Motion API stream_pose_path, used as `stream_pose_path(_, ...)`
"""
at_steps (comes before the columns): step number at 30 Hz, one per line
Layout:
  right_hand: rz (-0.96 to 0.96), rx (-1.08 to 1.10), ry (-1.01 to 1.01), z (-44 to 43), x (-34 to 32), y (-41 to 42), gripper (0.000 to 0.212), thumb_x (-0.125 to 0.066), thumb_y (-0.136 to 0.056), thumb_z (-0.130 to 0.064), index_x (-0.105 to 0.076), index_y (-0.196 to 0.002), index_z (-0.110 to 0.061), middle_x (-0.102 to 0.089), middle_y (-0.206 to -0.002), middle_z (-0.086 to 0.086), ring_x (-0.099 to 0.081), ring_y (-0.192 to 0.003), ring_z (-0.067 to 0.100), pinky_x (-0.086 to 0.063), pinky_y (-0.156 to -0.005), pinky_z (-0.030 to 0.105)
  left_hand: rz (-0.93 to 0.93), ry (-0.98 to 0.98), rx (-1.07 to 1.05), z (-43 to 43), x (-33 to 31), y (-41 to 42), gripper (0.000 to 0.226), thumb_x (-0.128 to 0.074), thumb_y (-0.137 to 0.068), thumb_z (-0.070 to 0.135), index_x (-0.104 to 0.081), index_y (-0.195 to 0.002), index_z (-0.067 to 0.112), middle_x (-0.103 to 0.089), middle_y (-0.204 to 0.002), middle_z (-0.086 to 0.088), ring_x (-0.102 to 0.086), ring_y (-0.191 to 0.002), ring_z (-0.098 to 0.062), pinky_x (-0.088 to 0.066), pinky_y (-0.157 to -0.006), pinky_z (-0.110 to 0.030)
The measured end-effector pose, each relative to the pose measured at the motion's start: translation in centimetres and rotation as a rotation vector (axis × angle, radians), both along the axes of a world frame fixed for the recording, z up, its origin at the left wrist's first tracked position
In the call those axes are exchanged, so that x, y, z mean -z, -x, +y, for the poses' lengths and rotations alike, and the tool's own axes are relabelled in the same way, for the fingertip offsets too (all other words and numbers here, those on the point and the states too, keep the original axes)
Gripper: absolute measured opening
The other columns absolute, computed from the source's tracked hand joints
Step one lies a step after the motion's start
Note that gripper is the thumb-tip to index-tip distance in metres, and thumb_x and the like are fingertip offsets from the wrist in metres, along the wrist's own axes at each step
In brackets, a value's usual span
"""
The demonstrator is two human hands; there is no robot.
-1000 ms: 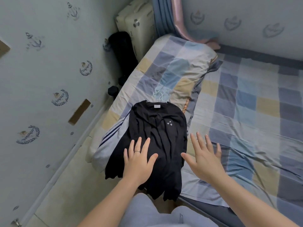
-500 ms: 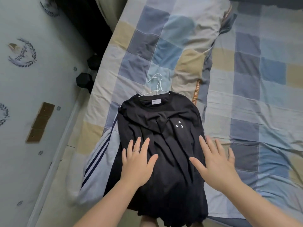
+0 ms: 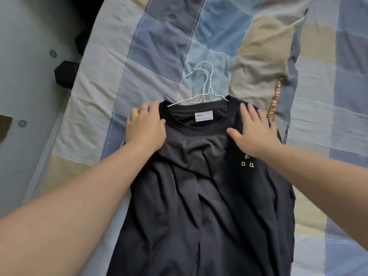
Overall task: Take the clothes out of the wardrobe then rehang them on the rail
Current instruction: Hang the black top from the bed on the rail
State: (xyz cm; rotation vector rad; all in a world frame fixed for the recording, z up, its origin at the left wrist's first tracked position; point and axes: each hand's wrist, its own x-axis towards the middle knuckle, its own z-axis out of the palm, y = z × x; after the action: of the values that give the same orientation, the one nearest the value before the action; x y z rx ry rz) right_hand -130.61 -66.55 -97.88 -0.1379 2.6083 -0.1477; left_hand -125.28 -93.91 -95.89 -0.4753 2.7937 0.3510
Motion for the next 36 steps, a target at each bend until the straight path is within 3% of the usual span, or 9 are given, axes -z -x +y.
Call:
stream_pose_path(6,-0.063,0.002,-0.006,-0.2,-0.2,2.7,0.082,-0.045,-0.093,-0.057,-0.001,-0.156,-0.03,-0.017,-0.163,-0.005,-0.019,-0.148,0.023,-0.016,-0.117,0.057,-0.057,-0.173,0.016,-0.6,-0.6,0.8,0.018,-0.047,-0.102,0.02,-0.055,-0.115,0.01,-0.055,-0.12,-0.014,-0.052,-0.112,-0.038,-0.043,-0.094,-0.05)
stream_pose_path(10,-0.059,0.011,0.029,0.6,-2.6,3.3,0.078,-0.052,-0.094,-0.045,-0.006,-0.155,-0.03,-0.033,-0.156,0.001,-0.035,-0.14,0.029,-0.026,-0.111,0.053,0.117,-0.394,-0.019,-0.4,-2.7,-1.9,0.009,-0.043,-0.101,0.011,-0.051,-0.105,0.008,-0.055,-0.108,-0.012,-0.052,-0.099,-0.036,-0.043,-0.088,-0.05)
stream_pose_path(14,-0.048,-0.007,0.08,1.6,-6.5,3.5,0.052,-0.052,-0.097,-0.035,-0.036,-0.145,-0.03,-0.053,-0.14,0.006,-0.049,-0.126,0.034,-0.036,-0.098,0.047,0.245,-0.495,0.022,-0.2,-6.2,-4.7,0.011,-0.045,-0.099,0.005,-0.052,-0.104,0.012,-0.06,-0.099,-0.006,-0.053,-0.096,-0.03,-0.042,-0.082,-0.045)
stream_pose_path(17,-0.057,-0.055,0.165,2.5,-10.1,2.7,0.024,-0.052,-0.097,-0.026,-0.063,-0.119,-0.024,-0.066,-0.118,0.008,-0.055,-0.112,0.037,-0.044,-0.093,0.045,0.249,-0.492,-0.01,0.1,-9.4,-6.9,0.014,-0.047,-0.1,0.008,-0.053,-0.107,0.019,-0.062,-0.097,-0.001,-0.055,-0.096,-0.026,-0.043,-0.08,-0.043)
stream_pose_path(21,-0.054,-0.123,0.26,4.5,-16.0,0.5,0.012,-0.056,-0.097,-0.024,-0.067,-0.099,-0.021,-0.068,-0.094,0.008,-0.059,-0.095,0.036,-0.049,-0.084,0.047,0.193,-0.449,-0.112,1.0,-14.3,-9.6,0.018,-0.055,-0.099,0.019,-0.051,-0.115,0.027,-0.064,-0.099,0.005,-0.058,-0.093,-0.019,-0.046,-0.077,-0.037)
stream_pose_path(25,-0.052,-0.167,0.365,7.4,-22.6,-2.9,0.014,-0.061,-0.095,-0.023,-0.071,-0.103,-0.017,-0.07,-0.094,0.004,-0.062,-0.09,0.029,-0.051,-0.083,0.044,0.198,-0.44,-0.22,3.1,-21.0,-13.1,0.014,-0.061,-0.096,0.021,-0.062,-0.109,0.023,-0.064,-0.094,0.011,-0.059,-0.092,-0.013,-0.043,-0.077,-0.028)
stream_pose_path(29,-0.045,-0.269,0.443,10.6,-29.4,-7.0,0.012,-0.064,-0.093,-0.024,-0.065,-0.081,-0.027,-0.064,-0.074,-0.007,-0.059,-0.073,0.022,-0.044,-0.062,0.033,0.179,-0.387,-0.26,6.2,-28.4,-18.2,0.013,-0.061,-0.096,0.02,-0.069,-0.105,0.016,-0.065,-0.102,0.001,-0.059,-0.098,-0.018,-0.046,-0.084,-0.032)
stream_pose_path(33,-0.039,-0.402,0.49,13.3,-35.5,-11.6,0.011,-0.065,-0.092,-0.03,-0.07,-0.091,-0.019,-0.067,-0.079,-0.004,-0.061,-0.074,0.017,-0.052,-0.069,0.037,0.21,-0.347,-0.324,9.5,-34.9,-24.6,0.011,-0.063,-0.095,0.022,-0.071,-0.102,0.019,-0.061,-0.098,0.006,-0.056,-0.095,-0.018,-0.042,-0.081,-0.031)
stream_pose_path(36,-0.057,-0.454,0.576,14.3,-39.2,-15.4,0.009,-0.067,-0.091,-0.034,-0.071,-0.093,-0.027,-0.068,-0.081,-0.013,-0.061,-0.075,0.002,-0.047,-0.065,0.017,0.217,-0.324,-0.373,11.5,-38.5,-29.8,0.008,-0.064,-0.094,0.025,-0.07,-0.099,0.025,-0.062,-0.098,0.005,-0.057,-0.094,-0.019,-0.046,-0.083,-0.036)
